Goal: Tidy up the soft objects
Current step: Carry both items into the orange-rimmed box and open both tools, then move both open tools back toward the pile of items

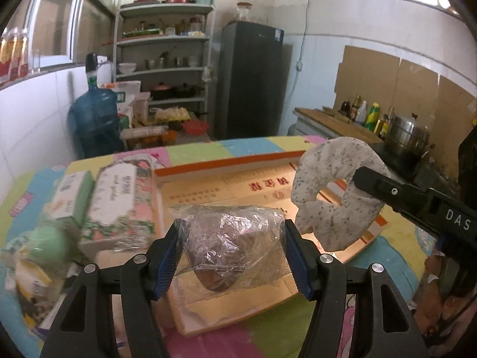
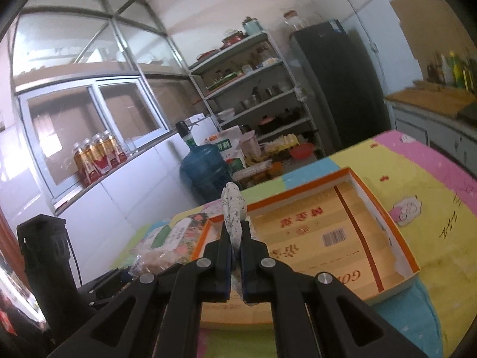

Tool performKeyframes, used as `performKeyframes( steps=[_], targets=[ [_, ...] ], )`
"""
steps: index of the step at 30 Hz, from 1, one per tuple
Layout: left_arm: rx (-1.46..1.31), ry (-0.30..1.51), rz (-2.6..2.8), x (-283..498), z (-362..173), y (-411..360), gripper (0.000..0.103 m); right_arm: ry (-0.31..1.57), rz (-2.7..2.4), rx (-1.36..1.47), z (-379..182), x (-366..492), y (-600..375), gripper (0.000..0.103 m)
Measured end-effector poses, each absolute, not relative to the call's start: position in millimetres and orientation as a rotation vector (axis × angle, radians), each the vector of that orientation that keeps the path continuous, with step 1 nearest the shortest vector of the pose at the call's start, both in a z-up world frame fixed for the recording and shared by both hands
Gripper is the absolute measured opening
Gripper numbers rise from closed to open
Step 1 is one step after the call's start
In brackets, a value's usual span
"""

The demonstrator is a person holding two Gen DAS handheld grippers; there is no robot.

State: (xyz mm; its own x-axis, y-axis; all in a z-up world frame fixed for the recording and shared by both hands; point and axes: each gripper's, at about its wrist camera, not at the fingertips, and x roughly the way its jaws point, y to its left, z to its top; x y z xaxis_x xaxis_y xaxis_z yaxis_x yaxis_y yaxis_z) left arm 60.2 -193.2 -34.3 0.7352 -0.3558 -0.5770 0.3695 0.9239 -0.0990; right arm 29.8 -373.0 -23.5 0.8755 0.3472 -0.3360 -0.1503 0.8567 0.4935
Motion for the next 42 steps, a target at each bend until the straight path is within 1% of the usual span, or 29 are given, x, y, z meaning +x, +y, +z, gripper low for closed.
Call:
performKeyframes(
  steps=[11,18,25,28,29,31,33,34,35,36,37,38,42],
  targets=[
    [0.038,0.700,-0.367,92.9,-60.9,-224.2,0.066,0.517,0.252,0.558,-61.9,54.8,-412.7,0.004],
    [0.021,0.735,-0.358,109.4,-74.0,-228.9,0.066,0.548,0.208,0.541,-72.5,59.8,-424.8,0.006],
    [0.008,0.821,-0.362,130.6,-87.4,-231.1,0.068,0.567,0.158,0.526,-79.5,64.4,-434.1,0.006],
    [0.010,0.845,-0.362,134.0,-91.6,-233.9,0.070,0.584,0.138,0.513,-81.0,66.1,-434.7,0.007],
    [0.011,0.846,-0.361,133.4,-92.1,-233.7,0.072,0.595,0.126,0.504,-81.8,67.1,-434.1,0.010],
    [0.013,0.844,-0.364,131.3,-92.6,-235.3,0.074,0.598,0.115,0.488,-81.7,67.3,-432.6,0.012],
    [0.019,0.839,-0.366,129.7,-92.1,-236.3,0.075,0.593,0.096,0.464,-79.0,66.3,-430.3,0.022],
    [0.020,0.833,-0.369,128.3,-91.2,-236.4,0.076,0.587,0.092,0.455,-77.4,65.3,-429.4,0.036],
    [0.023,0.827,-0.368,126.9,-89.9,-236.9,0.076,0.577,0.099,0.449,-75.3,64.0,-428.3,0.043],
    [0.024,0.820,-0.365,124.8,-88.1,-236.7,0.077,0.571,0.104,0.447,-73.1,62.4,-427.0,0.048],
    [0.022,0.809,-0.365,122.6,-85.7,-235.4,0.077,0.565,0.096,0.435,-70.7,60.9,-425.3,0.061],
    [0.020,0.798,-0.367,120.4,-82.8,-234.0,0.077,0.559,0.090,0.424,-69.1,59.7,-424.3,0.068],
    [0.015,0.765,-0.373,110.9,-70.8,-228.6,0.077,0.535,0.089,0.414,-61.4,53.9,-422.7,0.069]
  ],
)
